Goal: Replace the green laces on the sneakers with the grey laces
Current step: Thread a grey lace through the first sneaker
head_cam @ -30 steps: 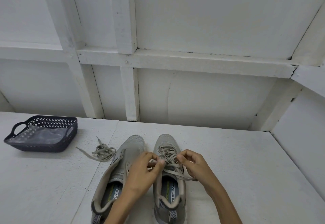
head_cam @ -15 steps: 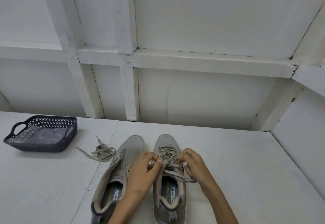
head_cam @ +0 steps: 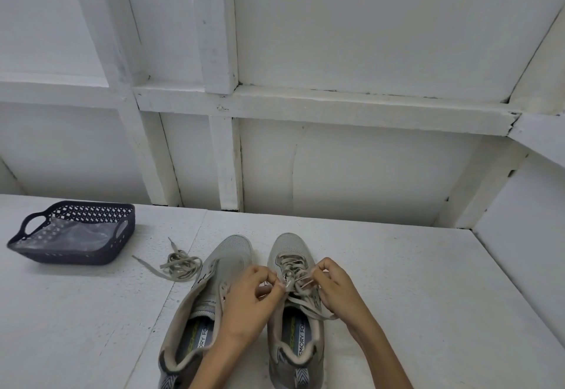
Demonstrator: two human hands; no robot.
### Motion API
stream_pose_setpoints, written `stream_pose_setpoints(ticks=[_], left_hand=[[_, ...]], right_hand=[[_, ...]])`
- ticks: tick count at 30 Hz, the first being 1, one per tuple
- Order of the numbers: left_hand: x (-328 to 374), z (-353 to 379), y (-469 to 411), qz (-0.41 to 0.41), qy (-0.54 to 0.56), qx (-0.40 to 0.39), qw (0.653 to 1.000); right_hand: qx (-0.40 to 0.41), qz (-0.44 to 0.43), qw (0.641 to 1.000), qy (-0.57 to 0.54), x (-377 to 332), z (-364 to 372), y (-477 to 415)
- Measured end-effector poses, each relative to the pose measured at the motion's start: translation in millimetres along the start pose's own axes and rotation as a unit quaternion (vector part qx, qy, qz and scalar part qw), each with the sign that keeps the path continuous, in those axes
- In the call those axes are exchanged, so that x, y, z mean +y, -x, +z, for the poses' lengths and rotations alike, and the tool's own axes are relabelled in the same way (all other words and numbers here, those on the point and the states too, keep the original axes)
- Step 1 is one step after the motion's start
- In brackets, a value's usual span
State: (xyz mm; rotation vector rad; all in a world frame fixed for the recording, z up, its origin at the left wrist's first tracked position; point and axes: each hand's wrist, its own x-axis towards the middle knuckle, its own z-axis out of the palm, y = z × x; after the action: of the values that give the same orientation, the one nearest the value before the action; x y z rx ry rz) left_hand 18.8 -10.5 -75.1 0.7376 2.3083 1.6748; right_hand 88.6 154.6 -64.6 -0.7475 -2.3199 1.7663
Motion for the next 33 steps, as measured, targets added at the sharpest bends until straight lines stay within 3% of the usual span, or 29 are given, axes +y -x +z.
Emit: stream_pose_setpoints(ticks=[7, 13, 17, 24, 28, 33], left_hand=[[0, -2, -10, -0.024, -0.023, 0.015, 0.999], [-2, -4, -27, 0.004, -0.129, -0.023, 0.991], [-8, -1, -25, 0.015, -0.163, -0.009, 0.987], [-15, 2, -15, -0.035, -0.077, 0.038, 0.996], [-3, 0, -16, -0.043, -0.013, 0.02, 0.999], [-7, -4, -26, -0.018, -0.103, -0.021, 0.994]], right_hand=[[-0.011, -0.027, 0.999, -0.028, -11, -5, 6], [-0.017, -0.067, 0.997, 0.036, -6, -9, 8], [-0.018, -0.048, 0.999, -0.017, -6, -9, 8], [0.002, -0.023, 0.998, -0.061, -12, -6, 12], [0.003, -0.023, 0.998, -0.057, -15, -6, 14], [-0.001, -0.022, 0.998, -0.054, -20, -6, 17]])
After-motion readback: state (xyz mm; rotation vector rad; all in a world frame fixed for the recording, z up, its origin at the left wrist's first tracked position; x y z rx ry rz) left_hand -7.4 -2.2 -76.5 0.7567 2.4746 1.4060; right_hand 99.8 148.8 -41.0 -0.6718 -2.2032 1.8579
